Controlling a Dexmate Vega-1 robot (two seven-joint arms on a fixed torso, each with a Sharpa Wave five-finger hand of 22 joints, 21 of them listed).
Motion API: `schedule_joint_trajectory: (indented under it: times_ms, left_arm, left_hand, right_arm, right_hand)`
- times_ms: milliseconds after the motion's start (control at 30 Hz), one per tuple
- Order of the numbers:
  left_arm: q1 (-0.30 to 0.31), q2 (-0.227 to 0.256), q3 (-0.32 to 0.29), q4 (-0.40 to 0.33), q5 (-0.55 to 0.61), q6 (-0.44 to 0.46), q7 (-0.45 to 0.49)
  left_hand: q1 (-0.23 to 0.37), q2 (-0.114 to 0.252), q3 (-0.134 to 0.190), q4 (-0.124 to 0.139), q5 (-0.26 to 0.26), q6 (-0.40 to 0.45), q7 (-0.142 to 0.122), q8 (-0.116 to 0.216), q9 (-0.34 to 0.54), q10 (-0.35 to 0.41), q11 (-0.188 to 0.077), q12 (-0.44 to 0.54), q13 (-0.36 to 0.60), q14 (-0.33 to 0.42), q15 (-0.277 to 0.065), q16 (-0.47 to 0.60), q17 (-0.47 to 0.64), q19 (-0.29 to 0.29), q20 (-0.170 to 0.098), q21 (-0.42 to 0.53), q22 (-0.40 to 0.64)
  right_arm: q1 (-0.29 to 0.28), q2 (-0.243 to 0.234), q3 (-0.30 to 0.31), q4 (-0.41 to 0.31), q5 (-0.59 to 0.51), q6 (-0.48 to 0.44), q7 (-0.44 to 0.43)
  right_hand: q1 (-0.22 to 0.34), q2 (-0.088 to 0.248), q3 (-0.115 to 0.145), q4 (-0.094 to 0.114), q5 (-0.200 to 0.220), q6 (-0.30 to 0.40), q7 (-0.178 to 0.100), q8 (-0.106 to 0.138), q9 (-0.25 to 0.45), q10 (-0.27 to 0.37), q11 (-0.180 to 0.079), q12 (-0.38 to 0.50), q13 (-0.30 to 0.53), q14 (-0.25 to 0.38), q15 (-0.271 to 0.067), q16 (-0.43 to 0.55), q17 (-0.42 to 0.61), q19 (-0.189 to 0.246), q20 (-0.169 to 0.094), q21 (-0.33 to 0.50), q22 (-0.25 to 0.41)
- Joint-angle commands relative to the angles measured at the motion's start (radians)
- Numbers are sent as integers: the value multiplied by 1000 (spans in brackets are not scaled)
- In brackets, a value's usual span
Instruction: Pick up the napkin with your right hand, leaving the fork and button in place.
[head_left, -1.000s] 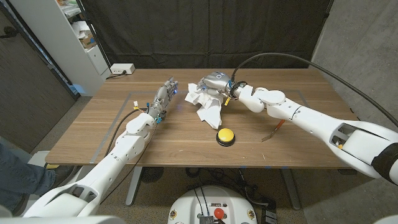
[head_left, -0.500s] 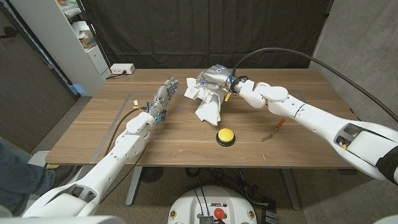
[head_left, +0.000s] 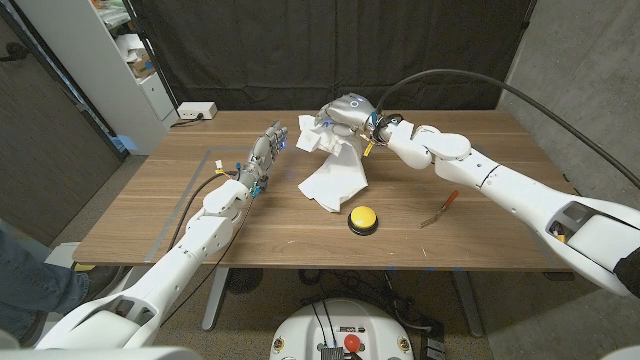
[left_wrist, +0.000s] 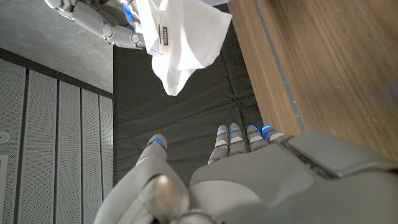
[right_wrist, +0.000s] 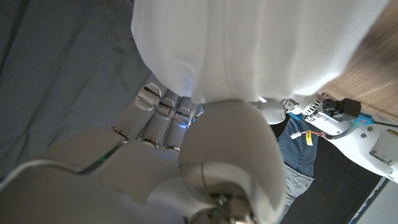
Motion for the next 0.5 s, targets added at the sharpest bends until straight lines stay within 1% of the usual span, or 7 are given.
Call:
schedule_joint_trajectory:
  times_ms: [33,200,267,500]
  left_arm:
    - [-3,0,4,3,-1,-11,-8]
    - [-4,0,5,5,0,-13,-8]
    - [-6,-1,4,9,-2,-16,-13]
    - [-15,-1,6,19,-2,-14,-22]
  left_hand:
    - [0,11,0,-5,-2,-1,-3,1,2,-2,0,0,2,-10,-3,-1,4,-1,1,3,2]
    - [0,11,0,-6,-2,-1,-2,1,2,-2,-1,0,2,-10,-2,-1,4,-2,2,3,2]
    - [0,11,0,-6,-2,-1,-2,1,2,-2,-1,0,2,-10,-2,-1,4,-1,1,3,2]
    - [0,12,-1,-6,-2,-1,-4,1,2,-2,-1,0,2,-10,-2,-1,4,-1,2,3,2]
  right_arm:
    - [-52,-44,94,-154,-6,-13,20]
    - [-55,-45,110,-173,-10,-14,26]
    - [-56,-43,116,-179,-7,-16,32]
    - [-52,-31,134,-204,2,-32,61]
  right_hand:
    - [11,1,-3,2,-2,9,0,-1,2,4,-5,4,4,15,-124,-2,6,-8,-45,8,2]
    - [14,0,-4,0,-2,11,-1,-1,2,5,-7,4,5,18,-126,-3,11,-8,-45,14,2]
    - [14,1,-5,1,-2,11,-2,-2,2,6,-3,4,4,19,-123,-5,13,-9,-45,16,2]
    - [15,3,-6,2,-2,16,-2,-1,4,8,-1,4,3,24,-126,-9,18,-11,-45,24,2]
